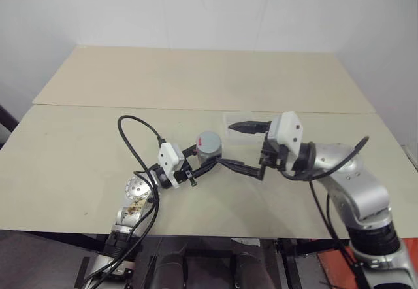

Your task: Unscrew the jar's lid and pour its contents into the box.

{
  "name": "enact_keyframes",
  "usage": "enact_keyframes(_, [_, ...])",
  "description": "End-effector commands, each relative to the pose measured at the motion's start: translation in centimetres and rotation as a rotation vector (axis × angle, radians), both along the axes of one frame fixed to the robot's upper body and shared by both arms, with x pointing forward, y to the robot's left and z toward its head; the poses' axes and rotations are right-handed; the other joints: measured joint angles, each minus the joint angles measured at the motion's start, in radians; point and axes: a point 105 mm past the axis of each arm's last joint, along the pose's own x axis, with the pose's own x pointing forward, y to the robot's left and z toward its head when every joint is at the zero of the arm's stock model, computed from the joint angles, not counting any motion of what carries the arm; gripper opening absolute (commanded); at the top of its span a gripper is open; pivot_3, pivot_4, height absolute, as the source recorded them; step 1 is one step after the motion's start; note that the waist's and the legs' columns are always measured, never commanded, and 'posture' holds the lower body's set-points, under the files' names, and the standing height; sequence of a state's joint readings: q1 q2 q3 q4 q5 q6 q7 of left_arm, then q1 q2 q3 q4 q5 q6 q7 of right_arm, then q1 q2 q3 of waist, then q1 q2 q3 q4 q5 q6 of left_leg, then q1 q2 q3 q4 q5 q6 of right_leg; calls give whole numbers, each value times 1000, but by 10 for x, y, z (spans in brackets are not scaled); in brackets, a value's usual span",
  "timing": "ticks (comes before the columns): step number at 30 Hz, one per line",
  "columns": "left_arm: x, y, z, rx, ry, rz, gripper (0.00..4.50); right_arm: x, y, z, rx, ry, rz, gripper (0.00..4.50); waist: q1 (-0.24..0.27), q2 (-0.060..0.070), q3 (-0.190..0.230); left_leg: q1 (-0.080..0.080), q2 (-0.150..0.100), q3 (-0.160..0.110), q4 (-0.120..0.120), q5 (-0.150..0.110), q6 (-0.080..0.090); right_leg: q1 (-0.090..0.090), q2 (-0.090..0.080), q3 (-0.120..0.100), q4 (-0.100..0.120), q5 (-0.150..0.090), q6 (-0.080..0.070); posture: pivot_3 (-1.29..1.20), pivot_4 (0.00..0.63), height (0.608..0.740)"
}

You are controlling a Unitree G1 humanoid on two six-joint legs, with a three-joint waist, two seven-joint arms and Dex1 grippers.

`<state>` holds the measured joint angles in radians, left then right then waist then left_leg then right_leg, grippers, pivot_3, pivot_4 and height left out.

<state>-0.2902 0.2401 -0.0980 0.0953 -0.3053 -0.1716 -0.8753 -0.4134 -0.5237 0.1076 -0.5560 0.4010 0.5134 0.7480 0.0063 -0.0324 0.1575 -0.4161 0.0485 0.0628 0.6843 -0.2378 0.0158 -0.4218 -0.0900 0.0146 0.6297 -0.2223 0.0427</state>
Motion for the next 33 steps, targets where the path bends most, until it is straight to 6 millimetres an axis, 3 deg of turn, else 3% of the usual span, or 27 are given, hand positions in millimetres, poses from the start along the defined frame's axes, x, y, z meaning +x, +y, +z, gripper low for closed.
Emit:
enact_keyframes(1, [0,0,12,-16,-62,35,1932,-6,11,9,56,-55,-113,4476,1,0,0,0,0,0,0,0,0,0,0,0,0,0,0,0,150,740])
enact_keyframes(6, [5,1,13,-21,-70,77,1932,-4,27,7,125,-63,-252,4476,2,0,0,0,0,0,0,0,0,0,0,0,0,0,0,0,150,740])
enact_keyframes(14, [6,0,14,-26,-70,75,1932,5,35,-4,122,-85,-353,4476,0,0,0,0,0,0,0,0,0,0,0,0,0,0,0,0,150,740])
enact_keyframes(29, [5,0,13,-31,-65,66,1932,6,33,-4,173,-20,-344,4476,-6,0,0,0,0,0,0,0,0,0,0,0,0,0,0,0,150,740])
enact_keyframes(31, [5,0,14,-33,-64,65,1932,4,35,-5,166,-14,-331,4116,-7,0,0,0,0,0,0,0,0,0,0,0,0,0,0,0,150,740])
enact_keyframes(33, [5,0,14,-35,-64,63,1932,3,35,-7,160,-10,-321,4116,-9,0,0,0,0,0,0,0,0,0,0,0,0,0,0,0,150,740])
